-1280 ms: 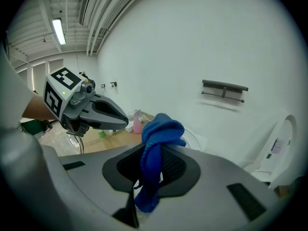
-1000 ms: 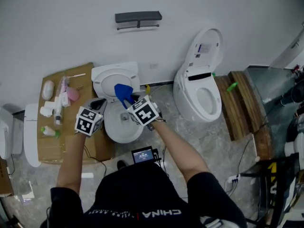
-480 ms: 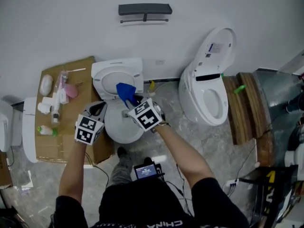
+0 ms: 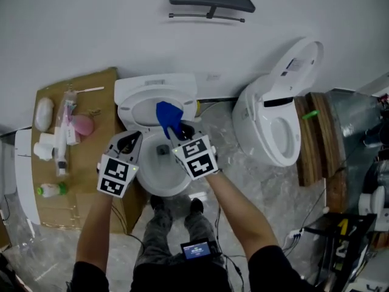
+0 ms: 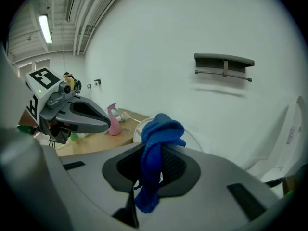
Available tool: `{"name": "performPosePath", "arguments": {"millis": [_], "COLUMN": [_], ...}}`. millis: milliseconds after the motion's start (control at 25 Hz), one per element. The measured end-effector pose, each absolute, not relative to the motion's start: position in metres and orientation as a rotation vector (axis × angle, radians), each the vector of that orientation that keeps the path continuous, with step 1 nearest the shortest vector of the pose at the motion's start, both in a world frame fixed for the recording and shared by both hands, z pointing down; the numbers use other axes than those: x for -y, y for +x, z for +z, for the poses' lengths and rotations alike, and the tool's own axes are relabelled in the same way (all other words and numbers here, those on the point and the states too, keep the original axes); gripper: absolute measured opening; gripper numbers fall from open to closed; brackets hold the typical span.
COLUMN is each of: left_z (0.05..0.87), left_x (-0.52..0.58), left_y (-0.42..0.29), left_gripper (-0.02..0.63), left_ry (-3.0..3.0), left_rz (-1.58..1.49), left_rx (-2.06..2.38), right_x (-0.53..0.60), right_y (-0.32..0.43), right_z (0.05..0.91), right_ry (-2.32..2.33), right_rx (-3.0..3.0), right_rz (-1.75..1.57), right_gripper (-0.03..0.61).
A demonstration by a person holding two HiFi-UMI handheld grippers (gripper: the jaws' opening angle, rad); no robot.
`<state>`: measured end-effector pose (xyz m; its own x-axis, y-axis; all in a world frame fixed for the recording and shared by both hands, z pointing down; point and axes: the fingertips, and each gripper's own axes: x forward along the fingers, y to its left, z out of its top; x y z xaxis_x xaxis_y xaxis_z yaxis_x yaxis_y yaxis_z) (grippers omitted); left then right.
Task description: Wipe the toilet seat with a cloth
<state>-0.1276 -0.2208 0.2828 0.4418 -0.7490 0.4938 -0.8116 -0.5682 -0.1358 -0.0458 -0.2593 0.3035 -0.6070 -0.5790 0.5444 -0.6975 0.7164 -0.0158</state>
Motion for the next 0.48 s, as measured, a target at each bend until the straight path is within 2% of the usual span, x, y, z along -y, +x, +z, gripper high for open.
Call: {"name": "performPosePath", "arguments": {"millis": [480], "left_z": [0.361], "left_x": [0.262], "left_y": [-0.138], "left_gripper": [0.012], "left_ry": [2.463], "left_rz": [0.767], "left_rx": [1.465], "right_x": [0.35], "right_y": [-0.079], "right_z": [0.353], "right_ry": [0.981], "right_rx": [2.464], "right_rz": [0.301], "right_gripper": [0.066]}}
